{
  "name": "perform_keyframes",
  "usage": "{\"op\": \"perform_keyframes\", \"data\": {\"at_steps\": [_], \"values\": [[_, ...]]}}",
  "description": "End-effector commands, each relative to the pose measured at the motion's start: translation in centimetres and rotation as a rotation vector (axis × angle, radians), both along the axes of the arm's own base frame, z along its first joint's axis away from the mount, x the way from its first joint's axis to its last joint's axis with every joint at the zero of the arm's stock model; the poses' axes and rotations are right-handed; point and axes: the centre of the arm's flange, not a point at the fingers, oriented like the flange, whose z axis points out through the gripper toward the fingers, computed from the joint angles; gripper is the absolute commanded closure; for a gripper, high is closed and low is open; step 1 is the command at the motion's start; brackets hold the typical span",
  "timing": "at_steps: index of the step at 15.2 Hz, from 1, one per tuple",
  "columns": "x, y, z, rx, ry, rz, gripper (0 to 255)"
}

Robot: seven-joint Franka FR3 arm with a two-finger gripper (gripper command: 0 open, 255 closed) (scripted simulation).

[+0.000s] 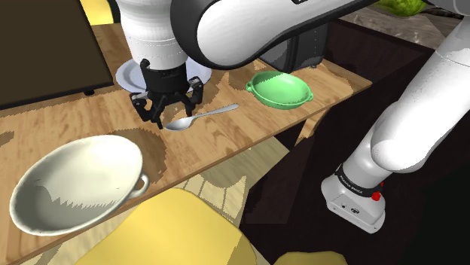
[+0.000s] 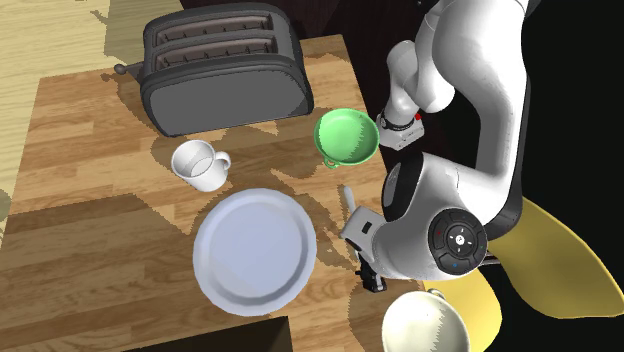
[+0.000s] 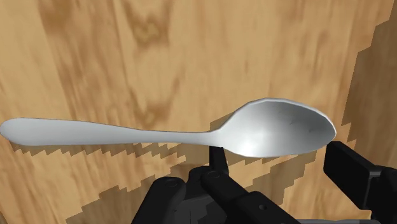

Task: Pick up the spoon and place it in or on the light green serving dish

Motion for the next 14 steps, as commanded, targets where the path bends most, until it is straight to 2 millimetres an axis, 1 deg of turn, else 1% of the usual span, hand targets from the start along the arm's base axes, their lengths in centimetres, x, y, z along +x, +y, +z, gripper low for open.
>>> {"op": "perform_keyframes", "data": {"at_steps": [1, 8, 14], "values": [[0.0, 0.0, 0.0, 0.0, 0.0, 0.0, 255], [0.0, 0.0, 0.0, 0.0, 0.0, 0.0, 255], [0.0, 0.0, 3.2, 0.0, 0.0, 0.0, 255]]}}
